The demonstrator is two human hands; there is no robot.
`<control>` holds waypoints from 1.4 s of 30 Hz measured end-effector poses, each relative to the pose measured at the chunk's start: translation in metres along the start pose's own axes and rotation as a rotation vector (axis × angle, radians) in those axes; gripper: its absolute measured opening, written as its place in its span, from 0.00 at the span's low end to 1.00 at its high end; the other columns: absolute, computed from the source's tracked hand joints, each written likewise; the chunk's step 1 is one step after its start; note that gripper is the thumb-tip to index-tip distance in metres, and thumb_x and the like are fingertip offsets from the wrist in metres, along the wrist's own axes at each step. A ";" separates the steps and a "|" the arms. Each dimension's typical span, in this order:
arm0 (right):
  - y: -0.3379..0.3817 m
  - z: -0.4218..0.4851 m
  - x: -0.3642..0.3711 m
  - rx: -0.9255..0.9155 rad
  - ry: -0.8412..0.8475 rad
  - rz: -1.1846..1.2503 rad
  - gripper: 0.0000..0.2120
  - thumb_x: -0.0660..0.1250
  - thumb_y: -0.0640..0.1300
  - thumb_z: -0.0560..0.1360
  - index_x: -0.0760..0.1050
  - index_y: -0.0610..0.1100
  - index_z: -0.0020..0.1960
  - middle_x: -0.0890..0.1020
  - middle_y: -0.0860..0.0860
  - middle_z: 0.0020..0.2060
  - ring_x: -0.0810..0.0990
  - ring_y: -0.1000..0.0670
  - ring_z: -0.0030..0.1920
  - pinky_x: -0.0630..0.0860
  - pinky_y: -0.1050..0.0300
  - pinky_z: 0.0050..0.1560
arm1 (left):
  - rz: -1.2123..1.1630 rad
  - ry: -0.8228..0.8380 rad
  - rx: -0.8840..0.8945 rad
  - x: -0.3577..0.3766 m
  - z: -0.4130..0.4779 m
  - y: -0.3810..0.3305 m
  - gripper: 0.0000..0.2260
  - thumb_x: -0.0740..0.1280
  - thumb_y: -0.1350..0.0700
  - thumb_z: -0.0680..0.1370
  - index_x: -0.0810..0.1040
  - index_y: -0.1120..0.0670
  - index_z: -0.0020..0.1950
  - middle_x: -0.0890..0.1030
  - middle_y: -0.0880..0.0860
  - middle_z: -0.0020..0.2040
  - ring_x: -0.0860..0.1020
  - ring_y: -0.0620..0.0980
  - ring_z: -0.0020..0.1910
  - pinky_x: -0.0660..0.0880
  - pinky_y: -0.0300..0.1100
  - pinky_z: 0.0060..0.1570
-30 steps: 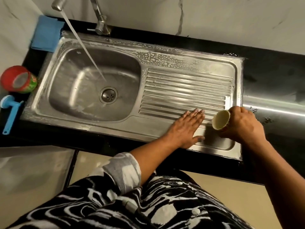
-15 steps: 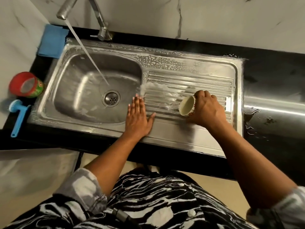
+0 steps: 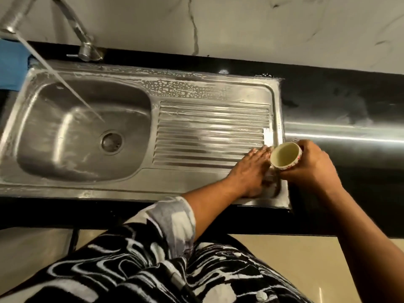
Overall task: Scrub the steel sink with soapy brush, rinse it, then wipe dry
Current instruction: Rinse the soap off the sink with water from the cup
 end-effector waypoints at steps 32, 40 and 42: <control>0.186 0.029 0.053 -0.327 -0.137 -0.430 0.38 0.79 0.62 0.60 0.67 0.45 0.60 0.80 0.48 0.55 0.75 0.42 0.59 0.77 0.44 0.50 | -0.097 -0.187 -0.891 -0.052 -0.179 0.217 0.44 0.47 0.31 0.84 0.39 0.61 0.85 0.39 0.60 0.86 0.40 0.57 0.86 0.40 0.52 0.84; 0.273 -0.007 0.133 -0.386 -0.037 0.048 0.44 0.82 0.56 0.53 0.70 0.43 0.63 0.83 0.45 0.52 0.81 0.36 0.53 0.74 0.48 0.49 | -0.107 -0.301 -0.867 -0.076 -0.307 0.286 0.48 0.43 0.27 0.79 0.49 0.62 0.86 0.51 0.61 0.86 0.52 0.59 0.85 0.50 0.52 0.83; 0.316 -0.020 0.162 -0.314 -0.002 0.222 0.41 0.84 0.52 0.55 0.72 0.43 0.63 0.84 0.45 0.51 0.82 0.37 0.51 0.72 0.52 0.45 | -0.114 -0.333 -0.842 -0.080 -0.343 0.309 0.49 0.43 0.26 0.78 0.50 0.61 0.86 0.51 0.61 0.86 0.52 0.58 0.85 0.49 0.51 0.83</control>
Point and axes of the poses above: each hand's wrist, its own z-axis towards the middle knuckle, its own x-axis out of the palm, y = z × x, the point moved 2 cm from there along z, towards the middle knuckle
